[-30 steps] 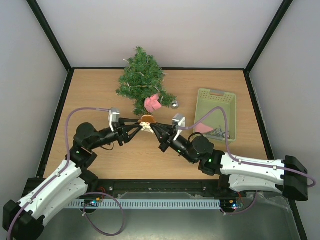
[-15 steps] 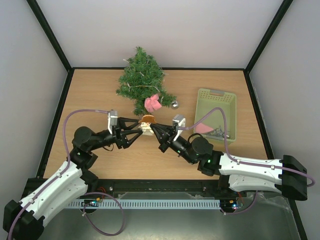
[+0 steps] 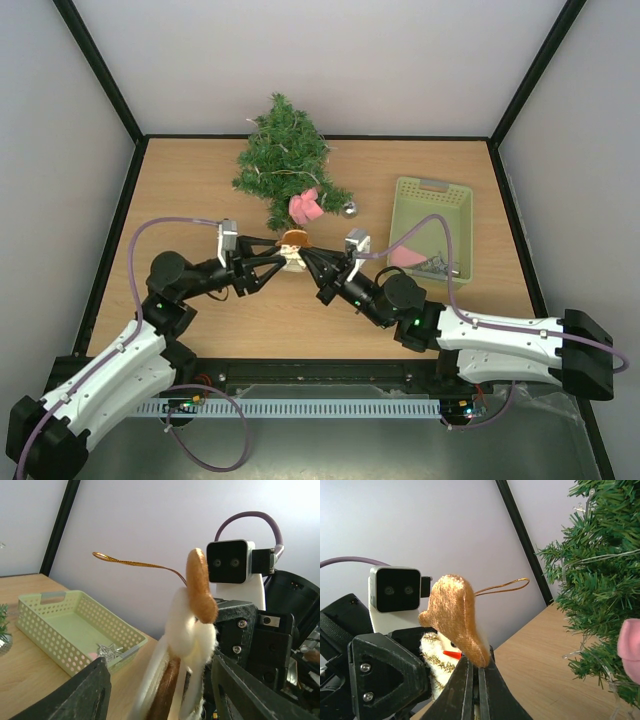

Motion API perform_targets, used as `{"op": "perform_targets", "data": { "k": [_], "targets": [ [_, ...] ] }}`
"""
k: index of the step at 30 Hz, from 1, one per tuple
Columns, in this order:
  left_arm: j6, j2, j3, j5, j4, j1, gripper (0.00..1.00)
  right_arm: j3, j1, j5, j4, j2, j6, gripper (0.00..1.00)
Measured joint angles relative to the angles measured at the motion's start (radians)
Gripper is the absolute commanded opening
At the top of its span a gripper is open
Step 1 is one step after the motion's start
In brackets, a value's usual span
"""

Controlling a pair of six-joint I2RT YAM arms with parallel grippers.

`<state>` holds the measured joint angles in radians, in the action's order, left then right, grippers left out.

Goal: Decorate the small christmas tree
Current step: Hang the decoration item on the Christmas tree.

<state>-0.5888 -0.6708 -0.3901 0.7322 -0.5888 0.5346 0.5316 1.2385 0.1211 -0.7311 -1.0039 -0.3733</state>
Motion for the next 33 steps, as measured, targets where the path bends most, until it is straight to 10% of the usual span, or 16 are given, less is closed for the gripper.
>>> {"op": "perform_targets", "data": {
  "k": [5, 13, 22, 33],
  "targets": [
    [0.009, -0.006, -0.003, -0.004, 0.013, 0.0, 0.43, 0.0, 0.0, -0.01, -0.01, -0.009, -0.012, 0.02],
    [0.021, -0.012, -0.006, -0.002, 0.013, 0.0, 0.03, 0.0, 0.0, -0.01, -0.015, -0.021, -0.013, 0.05],
    [0.15, -0.023, -0.115, -0.008, 0.214, -0.062, 0.02, 0.0, 0.0, 0.039, 0.025, 0.006, -0.031, 0.51],
    [0.223, -0.133, -0.275, 0.292, 0.311, -0.521, 0.02, 0.0, 0.0, 0.128, 0.196, 0.147, -0.063, 0.99]
  ]
}}
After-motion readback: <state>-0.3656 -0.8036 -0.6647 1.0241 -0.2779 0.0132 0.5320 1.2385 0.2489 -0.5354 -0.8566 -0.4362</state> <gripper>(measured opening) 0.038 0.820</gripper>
